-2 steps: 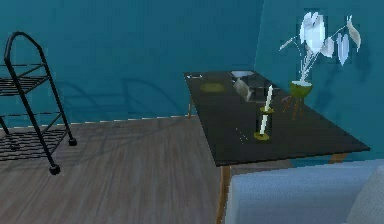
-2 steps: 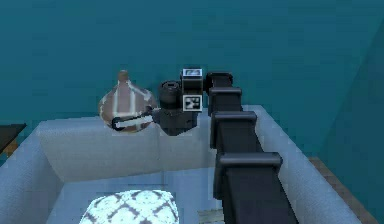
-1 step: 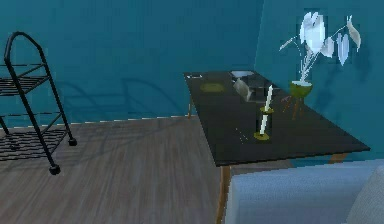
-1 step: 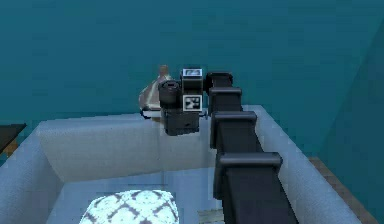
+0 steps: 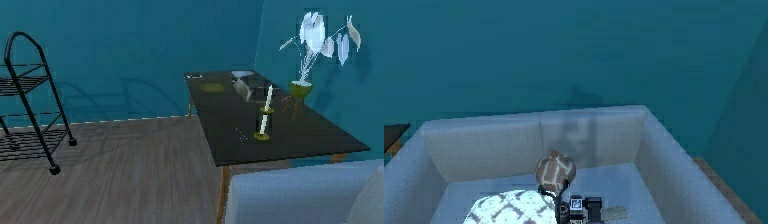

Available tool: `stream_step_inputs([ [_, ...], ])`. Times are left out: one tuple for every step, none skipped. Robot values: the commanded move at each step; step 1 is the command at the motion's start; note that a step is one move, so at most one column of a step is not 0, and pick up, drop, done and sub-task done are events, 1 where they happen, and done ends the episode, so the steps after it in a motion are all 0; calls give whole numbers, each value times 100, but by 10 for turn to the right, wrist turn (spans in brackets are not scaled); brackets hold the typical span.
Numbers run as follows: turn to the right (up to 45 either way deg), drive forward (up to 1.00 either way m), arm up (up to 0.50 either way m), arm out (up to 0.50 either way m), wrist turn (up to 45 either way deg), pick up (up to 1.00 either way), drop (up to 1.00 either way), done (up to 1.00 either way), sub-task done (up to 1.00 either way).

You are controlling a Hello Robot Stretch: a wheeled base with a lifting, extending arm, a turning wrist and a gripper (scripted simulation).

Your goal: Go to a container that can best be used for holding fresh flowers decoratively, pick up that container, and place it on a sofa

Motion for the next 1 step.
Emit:
stream_step_inputs([
  [0, 0, -32, 0, 0, 0, 0, 0, 0],
])
